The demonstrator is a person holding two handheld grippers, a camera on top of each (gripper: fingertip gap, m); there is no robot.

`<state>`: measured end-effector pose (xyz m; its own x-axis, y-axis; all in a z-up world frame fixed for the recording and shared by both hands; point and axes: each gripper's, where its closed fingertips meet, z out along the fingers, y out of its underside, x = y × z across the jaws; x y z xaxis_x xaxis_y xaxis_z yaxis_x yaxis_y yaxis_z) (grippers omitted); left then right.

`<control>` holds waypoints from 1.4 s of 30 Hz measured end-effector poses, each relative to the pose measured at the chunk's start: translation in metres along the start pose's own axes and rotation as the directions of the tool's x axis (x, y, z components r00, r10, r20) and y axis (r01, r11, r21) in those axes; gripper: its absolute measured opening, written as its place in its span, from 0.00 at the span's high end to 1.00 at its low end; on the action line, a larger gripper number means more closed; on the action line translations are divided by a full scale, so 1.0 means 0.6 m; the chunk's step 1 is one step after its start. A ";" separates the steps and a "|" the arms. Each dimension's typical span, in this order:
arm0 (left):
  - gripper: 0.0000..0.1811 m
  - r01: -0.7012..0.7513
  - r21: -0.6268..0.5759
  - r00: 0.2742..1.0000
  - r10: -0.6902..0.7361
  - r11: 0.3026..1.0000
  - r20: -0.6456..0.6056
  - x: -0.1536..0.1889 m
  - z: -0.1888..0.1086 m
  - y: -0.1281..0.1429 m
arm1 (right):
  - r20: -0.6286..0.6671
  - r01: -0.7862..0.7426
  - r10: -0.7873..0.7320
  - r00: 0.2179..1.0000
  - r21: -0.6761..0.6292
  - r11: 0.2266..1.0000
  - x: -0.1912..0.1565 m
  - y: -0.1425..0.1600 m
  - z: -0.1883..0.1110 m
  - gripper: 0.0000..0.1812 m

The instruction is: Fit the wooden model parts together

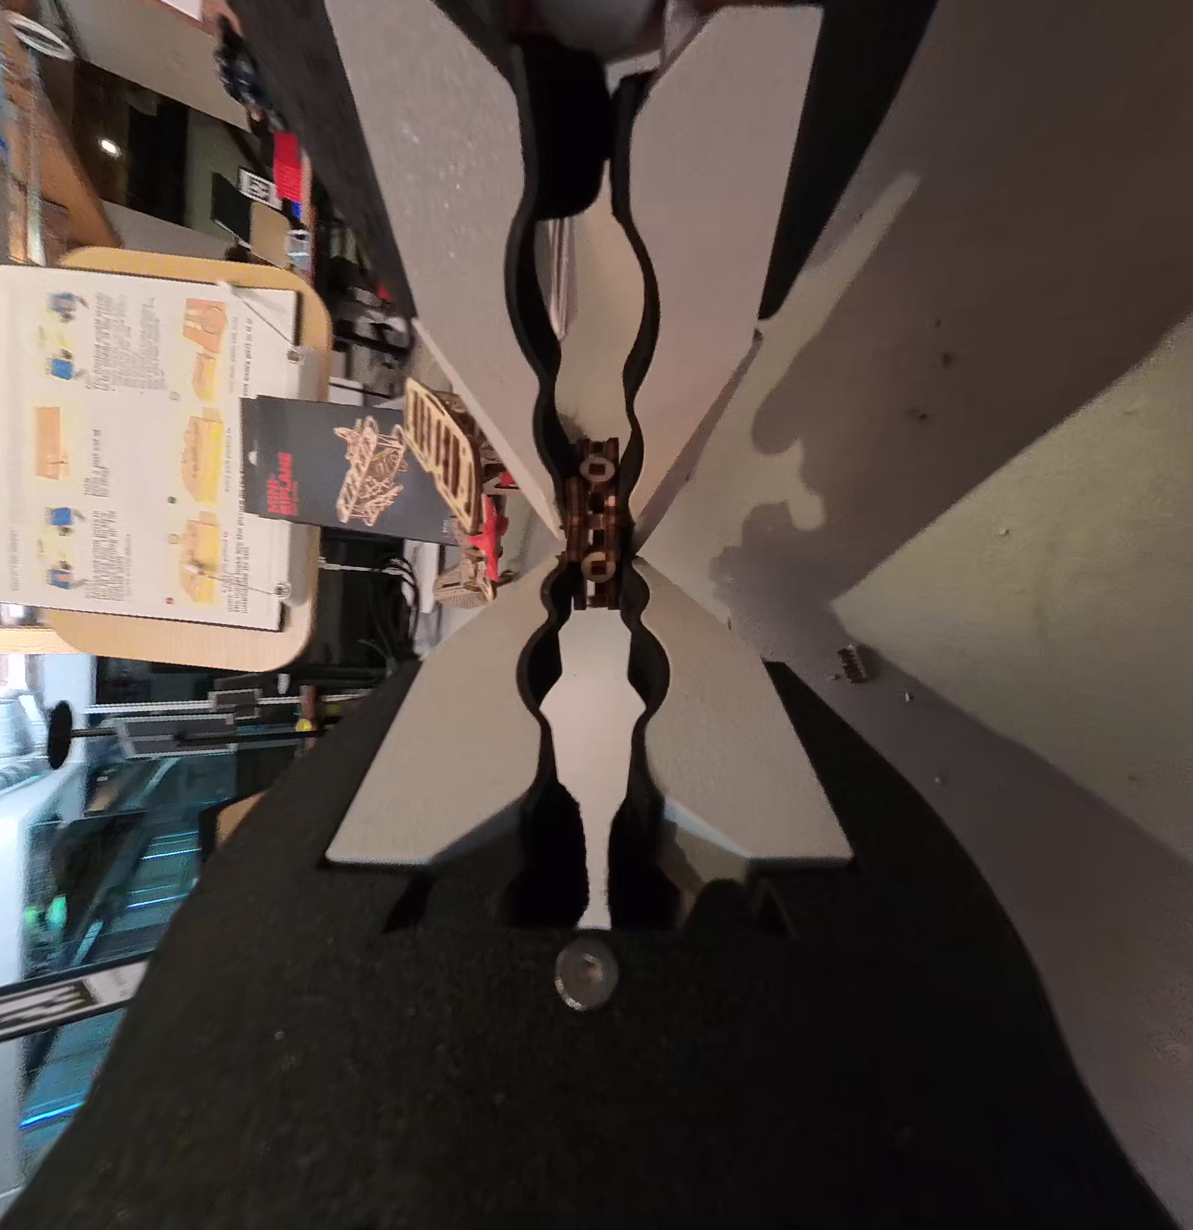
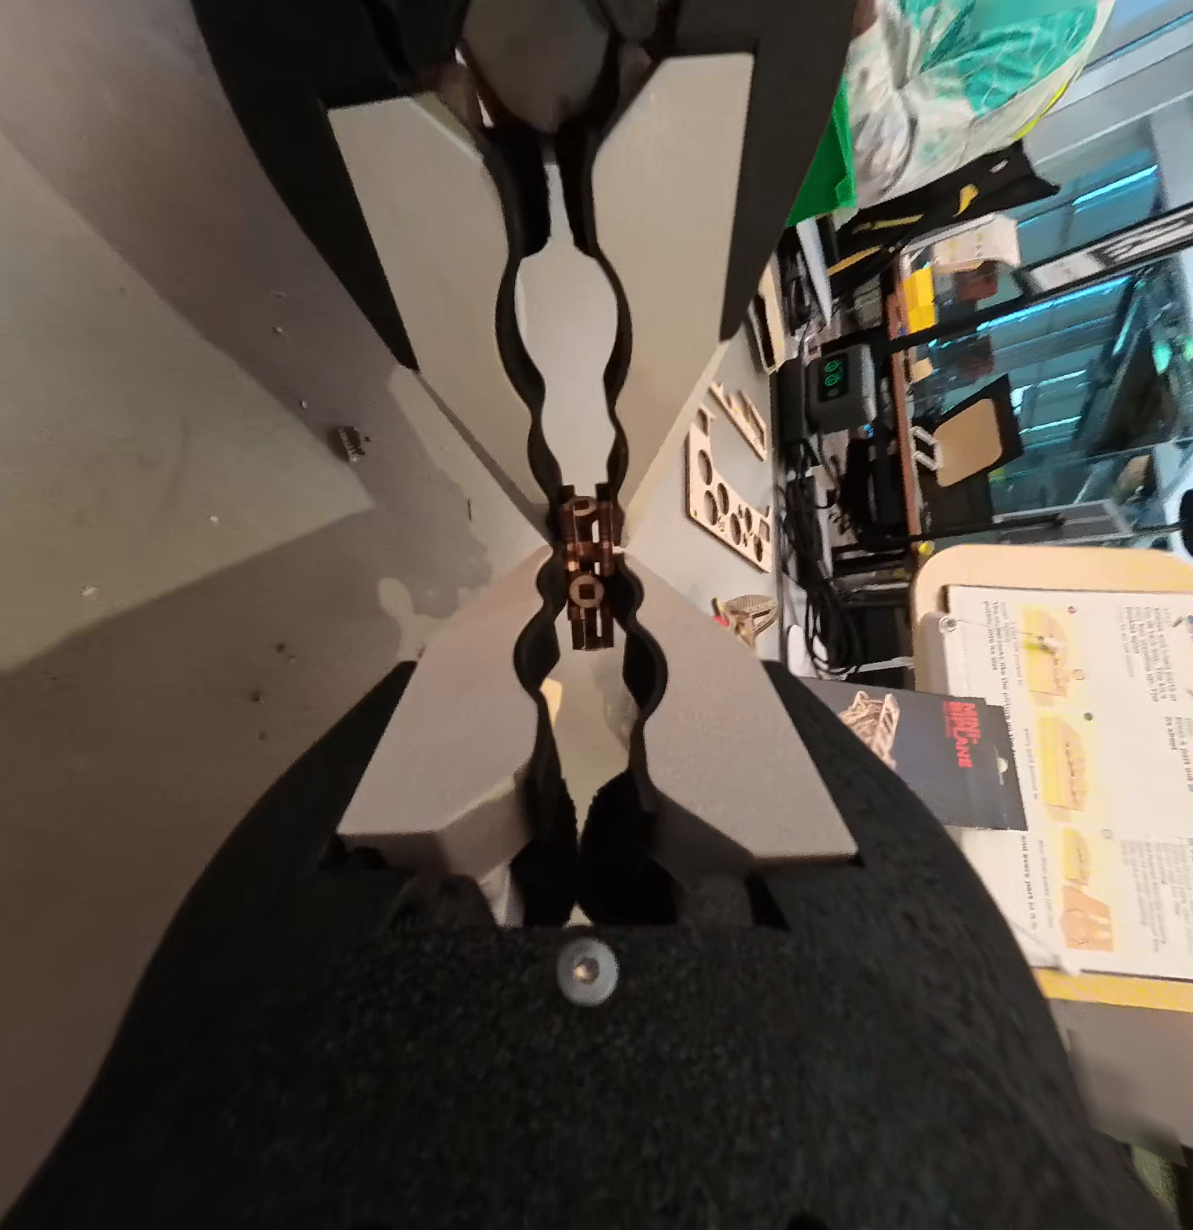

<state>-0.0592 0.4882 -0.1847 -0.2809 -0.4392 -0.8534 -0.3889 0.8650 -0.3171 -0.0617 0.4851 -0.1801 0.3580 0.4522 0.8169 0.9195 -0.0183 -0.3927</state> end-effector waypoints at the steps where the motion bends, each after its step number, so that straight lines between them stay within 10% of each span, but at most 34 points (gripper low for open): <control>1: 0.93 -0.027 -0.001 0.999 0.027 1.000 0.026 0.000 0.000 0.000 | -0.010 0.017 -0.017 1.000 0.006 1.000 0.000 0.000 0.001 0.94; 6: 0.92 -0.206 -0.012 0.964 0.205 0.979 0.169 0.003 -0.004 0.001 | -0.034 0.065 -0.064 0.997 0.033 0.997 -0.005 -0.004 0.004 0.94; 42: 0.95 -0.187 0.062 0.958 0.168 0.980 0.231 0.001 -0.016 -0.012 | -0.107 0.053 -0.042 0.993 0.104 0.993 -0.009 0.004 -0.018 0.85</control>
<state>-0.0648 0.4793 -0.1787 -0.1319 -0.2195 -0.9666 -0.2746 0.9451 -0.1772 -0.0596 0.4727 -0.1809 0.3345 0.3550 0.8730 0.9151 0.0989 -0.3909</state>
